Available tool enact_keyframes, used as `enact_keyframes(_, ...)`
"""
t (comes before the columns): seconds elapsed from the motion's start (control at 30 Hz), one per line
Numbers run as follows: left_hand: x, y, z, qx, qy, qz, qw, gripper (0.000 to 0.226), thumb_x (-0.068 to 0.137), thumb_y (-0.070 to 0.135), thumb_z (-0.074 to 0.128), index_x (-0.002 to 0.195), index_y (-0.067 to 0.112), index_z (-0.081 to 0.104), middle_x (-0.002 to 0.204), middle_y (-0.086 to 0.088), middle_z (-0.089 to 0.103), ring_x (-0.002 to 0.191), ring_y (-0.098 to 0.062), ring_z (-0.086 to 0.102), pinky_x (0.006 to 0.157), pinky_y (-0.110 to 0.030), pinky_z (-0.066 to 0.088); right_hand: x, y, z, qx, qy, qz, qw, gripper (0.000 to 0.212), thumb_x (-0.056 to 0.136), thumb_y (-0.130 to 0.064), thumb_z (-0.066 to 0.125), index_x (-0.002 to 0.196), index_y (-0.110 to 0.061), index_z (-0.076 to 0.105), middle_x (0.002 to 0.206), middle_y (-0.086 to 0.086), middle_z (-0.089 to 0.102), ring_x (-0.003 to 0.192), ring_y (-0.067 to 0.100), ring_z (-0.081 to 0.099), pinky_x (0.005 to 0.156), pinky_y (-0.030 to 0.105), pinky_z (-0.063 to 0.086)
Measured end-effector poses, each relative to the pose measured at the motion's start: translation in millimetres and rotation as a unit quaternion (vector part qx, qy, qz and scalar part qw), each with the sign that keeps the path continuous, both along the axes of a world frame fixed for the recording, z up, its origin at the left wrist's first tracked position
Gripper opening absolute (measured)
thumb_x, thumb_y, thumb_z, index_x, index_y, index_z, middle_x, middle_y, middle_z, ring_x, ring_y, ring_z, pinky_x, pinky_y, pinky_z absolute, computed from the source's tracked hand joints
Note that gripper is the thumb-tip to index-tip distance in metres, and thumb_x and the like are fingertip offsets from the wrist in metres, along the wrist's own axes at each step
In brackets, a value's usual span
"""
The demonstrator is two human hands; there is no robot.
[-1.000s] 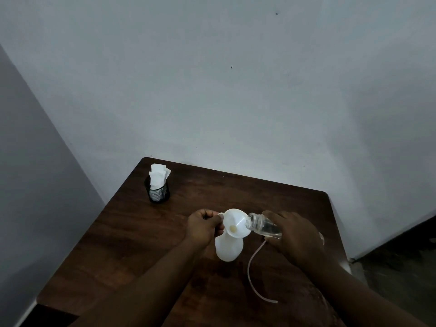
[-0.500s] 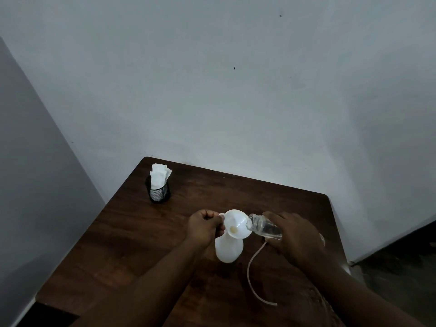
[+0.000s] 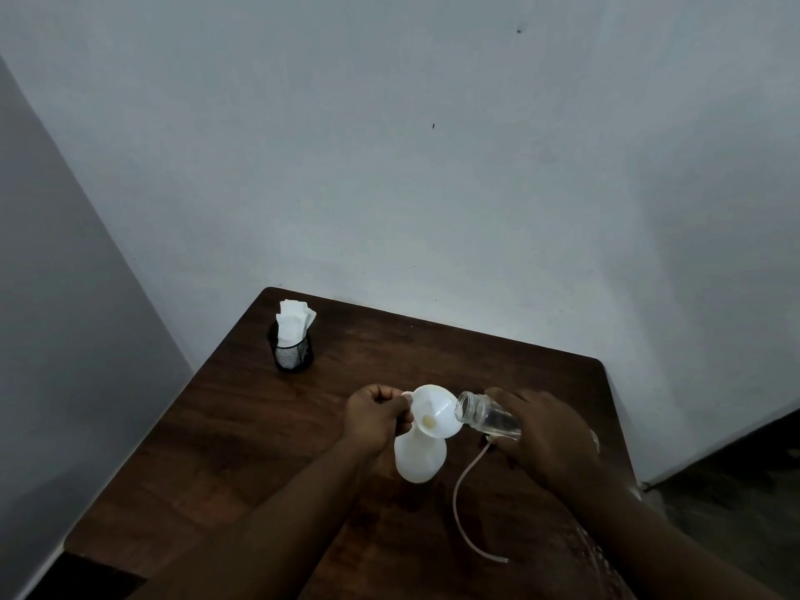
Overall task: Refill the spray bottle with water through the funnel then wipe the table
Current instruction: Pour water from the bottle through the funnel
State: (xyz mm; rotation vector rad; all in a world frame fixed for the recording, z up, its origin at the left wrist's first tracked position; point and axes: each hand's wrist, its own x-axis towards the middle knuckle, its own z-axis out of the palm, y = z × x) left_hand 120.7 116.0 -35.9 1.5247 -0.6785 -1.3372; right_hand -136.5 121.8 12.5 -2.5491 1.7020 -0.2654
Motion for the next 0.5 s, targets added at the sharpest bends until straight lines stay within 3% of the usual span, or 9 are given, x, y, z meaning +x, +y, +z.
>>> enact_keyframes(0.5, -0.1, -0.8, 0.7, -0.005, 0.006, 0.007, 1.0, 0.007, 0.09, 0.003, 0.073, 0.088, -0.003, 0.071, 0.08, -0.024, 0.075, 0.065, -0.025, 0.069, 0.064, -0.036, 0.061, 1.7, -1.8, 2.7, -0.001, 0.008, -0.007, 1.0, 0.068, 0.068, -0.052, 0.081, 0.129, -0.038, 0.055, 0.112, -0.009, 0.068, 0.092, 0.018, 0.064, 0.073, 0.038, 0.055)
